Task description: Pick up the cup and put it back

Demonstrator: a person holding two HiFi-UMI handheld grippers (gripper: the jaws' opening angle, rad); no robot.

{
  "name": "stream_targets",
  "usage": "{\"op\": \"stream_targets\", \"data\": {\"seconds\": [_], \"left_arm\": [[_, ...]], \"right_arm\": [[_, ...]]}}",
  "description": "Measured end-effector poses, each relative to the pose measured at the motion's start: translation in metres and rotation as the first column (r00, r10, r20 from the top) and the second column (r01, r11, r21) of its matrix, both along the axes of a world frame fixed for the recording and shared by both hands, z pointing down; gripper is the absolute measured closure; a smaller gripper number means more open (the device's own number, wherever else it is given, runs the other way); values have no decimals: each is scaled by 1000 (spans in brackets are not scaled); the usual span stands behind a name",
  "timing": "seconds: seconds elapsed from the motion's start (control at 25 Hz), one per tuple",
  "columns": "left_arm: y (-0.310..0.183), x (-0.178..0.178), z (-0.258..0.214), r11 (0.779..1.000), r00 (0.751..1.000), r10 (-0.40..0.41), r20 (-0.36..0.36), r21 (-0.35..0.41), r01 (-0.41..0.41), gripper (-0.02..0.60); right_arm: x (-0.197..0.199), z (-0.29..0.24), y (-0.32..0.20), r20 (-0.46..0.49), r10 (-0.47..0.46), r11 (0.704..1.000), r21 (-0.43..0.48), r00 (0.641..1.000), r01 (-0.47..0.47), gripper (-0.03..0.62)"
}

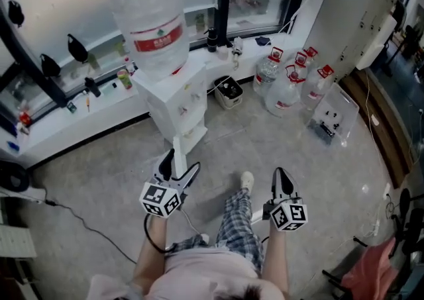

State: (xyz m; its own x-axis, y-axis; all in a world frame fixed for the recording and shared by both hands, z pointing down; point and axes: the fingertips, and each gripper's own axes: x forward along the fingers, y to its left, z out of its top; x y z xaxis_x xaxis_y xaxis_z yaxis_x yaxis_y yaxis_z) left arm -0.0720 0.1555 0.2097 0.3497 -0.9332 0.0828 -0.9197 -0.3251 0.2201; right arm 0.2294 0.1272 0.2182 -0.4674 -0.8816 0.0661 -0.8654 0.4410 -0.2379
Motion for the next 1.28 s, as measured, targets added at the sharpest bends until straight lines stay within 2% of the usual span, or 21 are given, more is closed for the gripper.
{"op": "stream_targets", "data": {"seconds": [0.16,0.32,0.4,0.52,0.68,0.88,1.08,1.28], "left_arm": [[-46,-5,1,992,992,-127,-7,14,127,193],[-101,-11,8,958,958,-286,17,3,286,193],[-127,-15,2,930,930,-366,9,-6,366,193],[-151,-15,-4,886,886,-464,14,-9,464,193],[-178,-17,-10,829,829,-559,23,-18,560,193],[-182,-11,-10,756,756,-653,33,-33,654,193],[-174,-8,-11,708,709,-704,52,-35,705,193],[-161,-14,-9,670,671,-740,56,-40,742,193]], "right_arm": [[-4,10,-79,8,-92,996,1,996,92,577],[-22,15,-168,12,-236,972,-2,972,236,577],[-38,2,-211,2,-325,946,8,946,325,577],[-59,-8,-259,-13,-454,891,12,891,454,577],[-86,-11,-313,-17,-569,822,-1,822,569,577],[-108,-4,-346,-14,-680,734,-28,734,679,577],[-129,5,-356,-5,-744,668,-45,668,743,577],[-156,8,-349,-5,-789,614,-56,614,788,577]]}}
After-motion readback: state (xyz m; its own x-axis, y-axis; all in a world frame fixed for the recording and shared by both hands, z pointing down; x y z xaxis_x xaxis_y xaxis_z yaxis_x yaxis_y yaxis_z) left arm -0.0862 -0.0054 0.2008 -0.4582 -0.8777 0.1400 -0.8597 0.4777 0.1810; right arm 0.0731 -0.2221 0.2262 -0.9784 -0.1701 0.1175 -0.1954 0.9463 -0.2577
